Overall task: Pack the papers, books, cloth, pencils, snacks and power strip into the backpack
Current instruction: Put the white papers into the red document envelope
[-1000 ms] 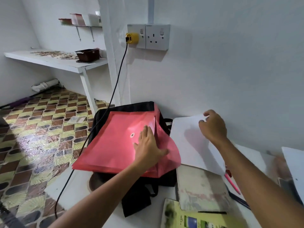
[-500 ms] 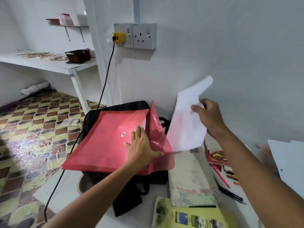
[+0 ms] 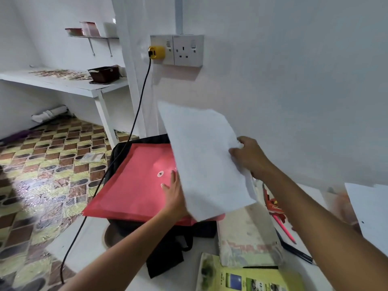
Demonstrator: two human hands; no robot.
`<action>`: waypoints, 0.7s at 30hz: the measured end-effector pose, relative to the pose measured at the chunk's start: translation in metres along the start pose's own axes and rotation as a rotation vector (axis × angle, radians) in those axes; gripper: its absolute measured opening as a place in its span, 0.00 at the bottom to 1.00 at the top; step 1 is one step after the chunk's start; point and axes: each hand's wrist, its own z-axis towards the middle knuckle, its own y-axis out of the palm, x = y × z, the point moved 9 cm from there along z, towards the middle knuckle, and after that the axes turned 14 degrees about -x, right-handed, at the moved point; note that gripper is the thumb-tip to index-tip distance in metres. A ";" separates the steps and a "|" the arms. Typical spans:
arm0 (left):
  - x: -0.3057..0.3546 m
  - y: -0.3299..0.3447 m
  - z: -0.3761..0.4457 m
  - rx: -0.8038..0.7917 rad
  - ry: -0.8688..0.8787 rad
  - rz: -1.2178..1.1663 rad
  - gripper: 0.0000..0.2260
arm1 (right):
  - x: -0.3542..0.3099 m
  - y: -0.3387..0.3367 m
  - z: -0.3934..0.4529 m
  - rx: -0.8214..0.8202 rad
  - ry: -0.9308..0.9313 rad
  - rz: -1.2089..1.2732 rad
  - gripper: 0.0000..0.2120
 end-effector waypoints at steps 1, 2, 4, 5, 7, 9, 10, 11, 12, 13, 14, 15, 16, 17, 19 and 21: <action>0.012 -0.009 -0.004 0.076 0.022 0.132 0.33 | 0.006 -0.003 0.002 0.003 0.026 -0.157 0.06; 0.022 -0.014 -0.006 0.150 0.054 0.237 0.40 | 0.010 -0.008 0.005 0.008 0.051 -0.288 0.07; 0.035 -0.017 -0.012 0.209 0.109 0.337 0.51 | 0.017 -0.015 0.009 -0.041 0.118 -0.420 0.13; 0.033 -0.018 -0.010 0.217 0.106 0.322 0.53 | 0.018 -0.016 0.009 -0.093 0.152 -0.439 0.18; 0.032 -0.018 -0.012 0.220 0.083 0.343 0.54 | 0.016 -0.022 0.010 -0.159 0.208 -0.488 0.25; 0.033 -0.018 -0.014 0.240 0.087 0.354 0.56 | 0.009 -0.035 0.009 -0.125 0.256 -0.605 0.32; 0.033 -0.019 -0.014 0.241 0.078 0.354 0.59 | 0.004 -0.041 0.009 -0.092 0.271 -0.676 0.35; 0.032 -0.019 -0.015 0.232 0.059 0.363 0.60 | -0.001 -0.047 0.008 -0.063 0.279 -0.737 0.36; 0.031 -0.018 -0.014 0.216 0.040 0.375 0.60 | -0.006 -0.051 0.008 -0.041 0.283 -0.775 0.36; 0.031 -0.018 -0.015 0.207 0.023 0.385 0.60 | -0.010 -0.053 0.008 -0.026 0.284 -0.793 0.35; 0.031 -0.018 -0.015 0.207 0.016 0.387 0.60 | -0.013 -0.054 0.007 -0.011 0.276 -0.796 0.34; 0.032 -0.019 -0.017 0.208 0.016 0.385 0.60 | -0.017 -0.053 0.007 0.003 0.256 -0.789 0.33; 0.033 -0.019 -0.017 0.204 0.021 0.383 0.60 | -0.020 -0.051 0.007 0.016 0.232 -0.777 0.32; 0.034 -0.018 -0.018 0.196 0.026 0.381 0.60 | -0.023 -0.049 0.007 0.030 0.205 -0.762 0.31; 0.034 -0.018 -0.018 0.193 0.041 0.373 0.60 | -0.028 -0.041 0.008 0.057 0.145 -0.727 0.26; 0.035 -0.019 -0.018 0.199 0.058 0.356 0.60 | -0.030 -0.035 0.009 0.082 0.096 -0.680 0.18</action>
